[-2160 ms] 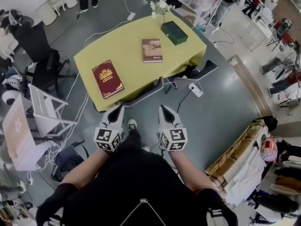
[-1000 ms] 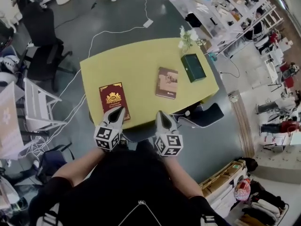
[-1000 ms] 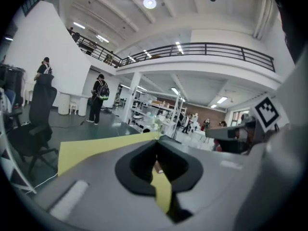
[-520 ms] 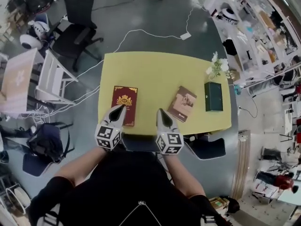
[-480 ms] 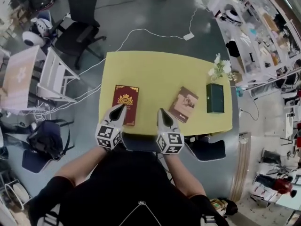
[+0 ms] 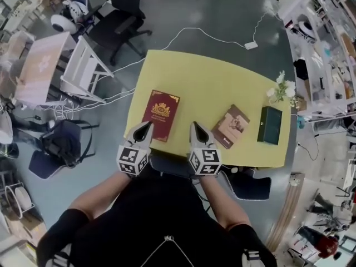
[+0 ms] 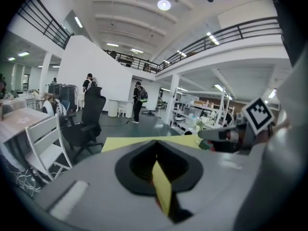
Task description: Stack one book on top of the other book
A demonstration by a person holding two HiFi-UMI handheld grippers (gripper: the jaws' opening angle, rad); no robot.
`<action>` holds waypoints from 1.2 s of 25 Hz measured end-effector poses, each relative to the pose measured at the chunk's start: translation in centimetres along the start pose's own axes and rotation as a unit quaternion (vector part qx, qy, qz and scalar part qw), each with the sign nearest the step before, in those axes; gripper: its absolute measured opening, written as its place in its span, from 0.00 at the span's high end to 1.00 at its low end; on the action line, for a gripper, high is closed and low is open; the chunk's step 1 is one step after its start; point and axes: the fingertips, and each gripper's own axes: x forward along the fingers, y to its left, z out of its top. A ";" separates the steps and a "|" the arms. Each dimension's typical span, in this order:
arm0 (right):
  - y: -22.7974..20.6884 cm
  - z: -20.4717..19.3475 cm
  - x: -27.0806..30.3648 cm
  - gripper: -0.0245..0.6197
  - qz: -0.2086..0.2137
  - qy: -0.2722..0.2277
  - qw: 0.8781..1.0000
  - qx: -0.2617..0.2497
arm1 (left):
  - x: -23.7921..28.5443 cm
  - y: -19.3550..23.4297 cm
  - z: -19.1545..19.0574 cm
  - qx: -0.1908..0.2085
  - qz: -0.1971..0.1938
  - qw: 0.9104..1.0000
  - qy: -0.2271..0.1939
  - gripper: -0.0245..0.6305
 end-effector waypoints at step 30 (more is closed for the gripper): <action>0.8 -23.3 14.2 0.57 0.028 0.154 0.980 0.122 | 8.2 13.3 -22.6 -0.063 -0.014 0.987 0.149 0.59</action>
